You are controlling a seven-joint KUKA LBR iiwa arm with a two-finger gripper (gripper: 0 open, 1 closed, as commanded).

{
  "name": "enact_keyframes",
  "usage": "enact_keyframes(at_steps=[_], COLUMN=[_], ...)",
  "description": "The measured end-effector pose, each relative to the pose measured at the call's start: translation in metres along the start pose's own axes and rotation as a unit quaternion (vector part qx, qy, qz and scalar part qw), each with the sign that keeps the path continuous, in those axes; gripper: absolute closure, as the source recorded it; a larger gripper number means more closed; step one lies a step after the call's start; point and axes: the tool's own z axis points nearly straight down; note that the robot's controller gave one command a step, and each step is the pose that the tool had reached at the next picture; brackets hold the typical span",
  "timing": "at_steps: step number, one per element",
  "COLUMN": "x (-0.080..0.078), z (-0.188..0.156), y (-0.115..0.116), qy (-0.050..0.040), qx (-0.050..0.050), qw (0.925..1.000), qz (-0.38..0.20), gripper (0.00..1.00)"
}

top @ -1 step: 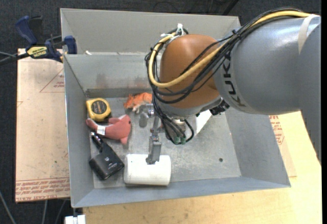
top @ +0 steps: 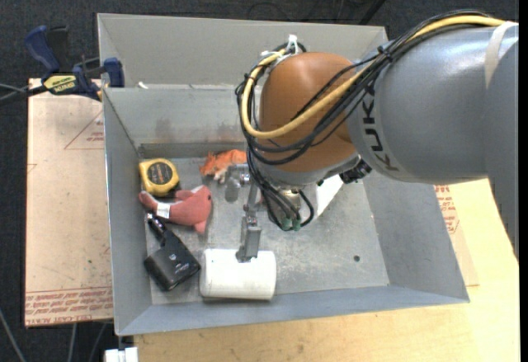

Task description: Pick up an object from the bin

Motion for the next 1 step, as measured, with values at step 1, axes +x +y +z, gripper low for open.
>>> enact_keyframes(at_steps=[1], x=[-0.0202], z=[0.0490], y=[0.0515], qy=[-0.0028], qx=[-0.001], qw=[1.0000], qz=[0.000], gripper=[0.00])
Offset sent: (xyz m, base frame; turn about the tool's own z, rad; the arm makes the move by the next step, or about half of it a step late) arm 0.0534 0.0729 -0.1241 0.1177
